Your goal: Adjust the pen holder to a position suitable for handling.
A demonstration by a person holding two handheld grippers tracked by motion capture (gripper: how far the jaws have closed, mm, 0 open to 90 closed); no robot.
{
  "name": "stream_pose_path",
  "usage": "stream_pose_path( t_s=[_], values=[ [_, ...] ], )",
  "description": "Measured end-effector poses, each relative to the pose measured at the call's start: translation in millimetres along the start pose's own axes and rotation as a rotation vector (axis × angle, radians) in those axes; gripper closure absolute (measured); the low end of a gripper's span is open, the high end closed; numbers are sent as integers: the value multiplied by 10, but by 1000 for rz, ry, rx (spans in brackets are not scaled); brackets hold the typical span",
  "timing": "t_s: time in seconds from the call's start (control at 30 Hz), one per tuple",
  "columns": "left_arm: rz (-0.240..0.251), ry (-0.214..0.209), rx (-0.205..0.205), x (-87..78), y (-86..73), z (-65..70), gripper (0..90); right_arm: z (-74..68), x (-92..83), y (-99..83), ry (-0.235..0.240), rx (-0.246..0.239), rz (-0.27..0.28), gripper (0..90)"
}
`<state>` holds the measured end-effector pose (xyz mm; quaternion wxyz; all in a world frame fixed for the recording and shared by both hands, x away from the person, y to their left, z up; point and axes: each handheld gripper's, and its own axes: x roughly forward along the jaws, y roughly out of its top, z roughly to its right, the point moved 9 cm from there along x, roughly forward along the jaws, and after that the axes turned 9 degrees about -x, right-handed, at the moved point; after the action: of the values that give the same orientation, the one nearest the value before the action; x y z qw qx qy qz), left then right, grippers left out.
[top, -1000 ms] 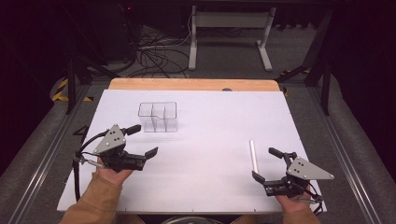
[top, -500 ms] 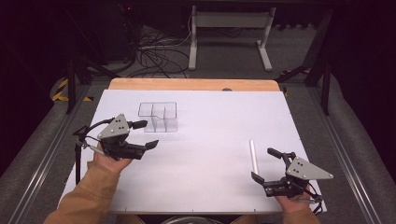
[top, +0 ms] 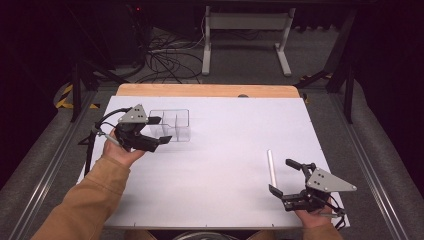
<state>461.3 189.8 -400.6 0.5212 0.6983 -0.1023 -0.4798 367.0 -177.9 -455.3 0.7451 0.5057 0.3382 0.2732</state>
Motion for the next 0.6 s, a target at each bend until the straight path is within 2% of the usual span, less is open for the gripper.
stream_pose_path(
  t_s=[0.1, 0.33, 0.47, 0.53, 0.6],
  values=[
    [-26, 6, 7, 39, 15, -72, 256, 0, 2, -1, 1, 0, 0, 51],
    [-29, 0, -47, 103, 2, -270, 255, 3, -2, -7, 3, 4, 1, 51],
    [-52, 6, -46, 148, -15, -309, 256, -5, 5, -7, 8, 4, 0, 51],
    [-46, -8, -50, 143, -23, -306, 257, -8, 1, -8, 9, 3, -3, 51],
    [-53, 2, -38, 148, -33, -318, 263, -3, -3, -8, 5, 2, -1, 51]
  ],
)
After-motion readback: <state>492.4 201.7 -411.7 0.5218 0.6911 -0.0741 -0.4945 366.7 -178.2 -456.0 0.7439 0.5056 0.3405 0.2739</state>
